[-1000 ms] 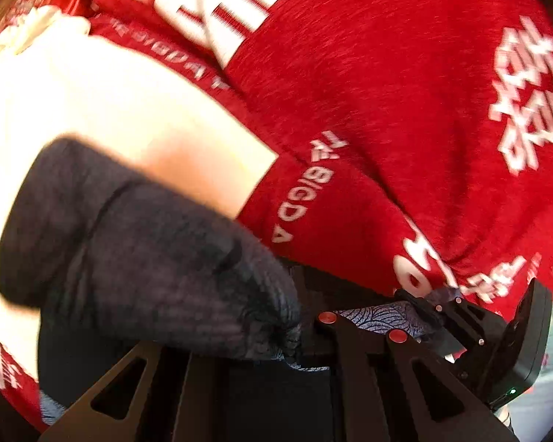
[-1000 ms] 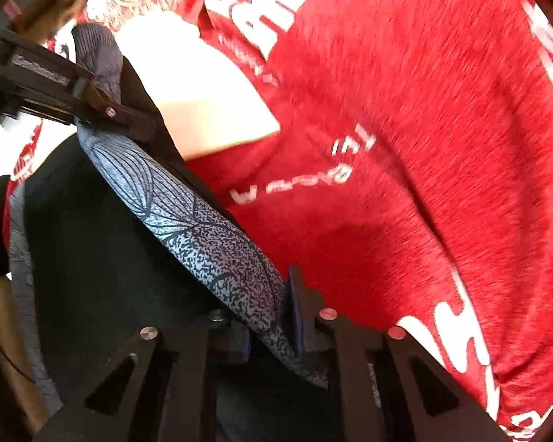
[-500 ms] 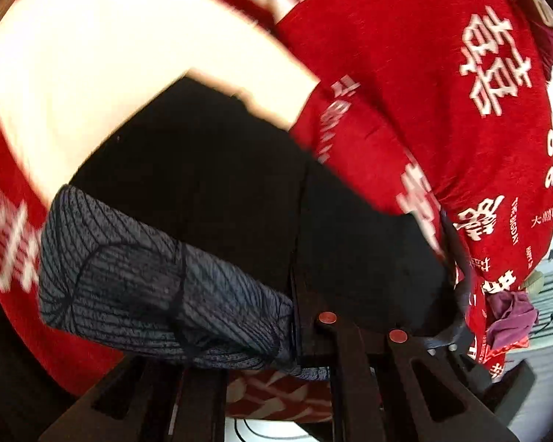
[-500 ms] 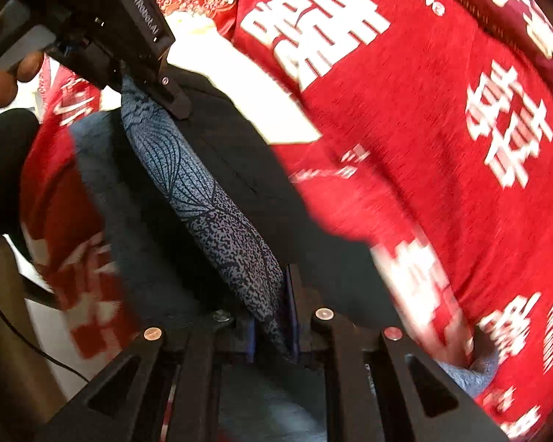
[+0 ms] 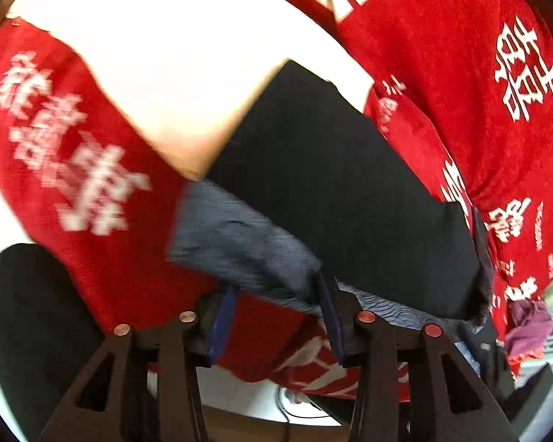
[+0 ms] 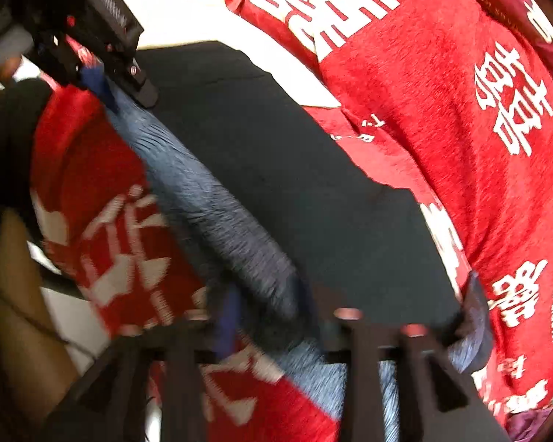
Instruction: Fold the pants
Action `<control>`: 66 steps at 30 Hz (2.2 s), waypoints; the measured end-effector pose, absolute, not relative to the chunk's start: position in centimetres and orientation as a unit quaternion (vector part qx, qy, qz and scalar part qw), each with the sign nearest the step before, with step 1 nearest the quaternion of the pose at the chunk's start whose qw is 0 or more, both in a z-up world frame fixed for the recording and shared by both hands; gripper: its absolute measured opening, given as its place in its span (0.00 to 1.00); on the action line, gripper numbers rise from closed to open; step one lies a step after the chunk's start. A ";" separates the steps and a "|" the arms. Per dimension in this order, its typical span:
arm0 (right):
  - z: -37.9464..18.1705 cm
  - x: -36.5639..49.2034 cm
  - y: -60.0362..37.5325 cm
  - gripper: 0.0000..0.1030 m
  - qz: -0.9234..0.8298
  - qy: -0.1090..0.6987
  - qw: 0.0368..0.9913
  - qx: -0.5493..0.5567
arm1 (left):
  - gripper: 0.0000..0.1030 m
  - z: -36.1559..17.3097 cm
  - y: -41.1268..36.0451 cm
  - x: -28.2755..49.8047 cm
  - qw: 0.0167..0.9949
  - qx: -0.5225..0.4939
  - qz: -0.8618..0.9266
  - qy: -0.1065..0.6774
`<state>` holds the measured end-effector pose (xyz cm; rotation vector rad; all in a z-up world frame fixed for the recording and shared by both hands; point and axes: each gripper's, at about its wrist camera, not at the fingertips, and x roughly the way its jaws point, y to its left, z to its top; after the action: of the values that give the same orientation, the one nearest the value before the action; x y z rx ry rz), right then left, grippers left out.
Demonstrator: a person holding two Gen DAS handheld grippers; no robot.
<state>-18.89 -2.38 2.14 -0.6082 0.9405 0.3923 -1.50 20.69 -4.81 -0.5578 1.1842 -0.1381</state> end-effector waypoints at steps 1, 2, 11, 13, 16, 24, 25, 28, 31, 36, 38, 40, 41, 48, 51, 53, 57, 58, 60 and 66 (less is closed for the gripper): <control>2.7 -19.5 -2.3 0.75 0.192 0.439 0.833 -0.277 | 0.43 -4.3 21.3 -1.9 0.796 -0.260 -0.058 0.543; 3.8 -19.7 -2.8 0.75 0.205 0.436 0.839 -0.252 | 0.43 -3.7 21.8 -2.2 0.804 -0.260 -0.050 0.532; 3.8 -13.4 -9.0 0.77 0.134 0.491 0.860 -0.037 | 0.60 -1.6 14.7 0.3 0.822 -0.196 -0.159 0.511; 1.2 -13.1 -11.0 0.76 0.083 0.540 0.837 -0.029 | 0.63 -4.8 14.5 1.1 0.799 -0.177 -0.115 0.563; 1.6 -14.7 -13.9 0.76 0.070 0.518 0.852 0.006 | 0.62 -5.7 15.2 0.5 0.799 -0.185 -0.124 0.558; 5.2 -15.1 -16.6 0.77 0.031 0.481 0.876 0.023 | 0.63 -2.0 11.1 0.7 0.807 -0.140 -0.153 0.553; 5.9 -14.6 -17.4 0.78 0.002 0.467 0.884 0.026 | 0.63 -1.5 9.6 0.8 0.806 -0.126 -0.165 0.555; 7.2 -12.3 -19.6 0.88 -0.069 0.452 0.889 0.032 | 0.63 -1.0 5.5 1.4 0.800 -0.092 -0.194 0.560; 6.5 -8.7 -22.7 0.94 -0.155 0.487 0.859 0.038 | 0.63 -1.0 1.0 1.7 0.792 -0.061 -0.214 0.569; 5.7 -4.9 -26.0 0.94 -0.230 0.486 0.841 0.057 | 0.63 -2.8 -3.7 1.5 0.778 -0.022 -0.220 0.588; 5.3 -3.5 -26.4 0.94 -0.232 0.487 0.840 0.058 | 0.71 -2.7 -4.0 0.7 0.787 -0.001 -0.223 0.576; 4.2 -1.4 -26.3 0.94 -0.218 0.505 0.834 0.052 | 0.73 -2.7 -4.2 0.3 0.786 0.004 -0.227 0.575; 3.5 -0.5 -26.3 0.94 -0.221 0.519 0.824 0.045 | 0.73 -2.7 -4.2 0.3 0.786 0.006 -0.227 0.575; -1.2 2.6 -28.0 0.14 -0.239 0.597 0.766 -0.014 | 0.73 -2.6 -4.6 0.0 0.785 0.011 -0.225 0.577; 1.5 -0.2 -30.8 0.10 -0.224 0.560 0.794 0.079 | 0.73 -2.9 -5.3 0.2 0.786 0.015 -0.222 0.576; 3.5 -3.3 -32.4 0.10 -0.248 0.522 0.809 0.110 | 0.73 -2.8 -5.2 0.0 0.786 0.015 -0.222 0.577; 6.1 -12.2 -35.0 0.11 -0.285 0.453 0.821 0.196 | 0.73 -2.5 -5.0 0.0 0.777 -0.008 -0.233 0.585; 6.0 -14.7 -35.6 0.10 -0.292 0.445 0.817 0.223 | 0.73 -2.4 -5.1 -0.1 0.774 -0.012 -0.239 0.586; 4.6 -18.8 -36.6 0.10 -0.301 0.445 0.801 0.262 | 0.73 -2.3 -5.7 -0.4 0.773 -0.007 -0.246 0.585; 2.0 -22.6 -37.6 0.29 -0.279 0.460 0.802 0.260 | 0.73 -2.4 -7.8 -1.0 0.780 0.047 -0.237 0.577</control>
<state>-22.61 -37.62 1.98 0.5564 0.9866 -0.5982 -0.96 -7.85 -2.36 0.1010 1.2460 -0.5125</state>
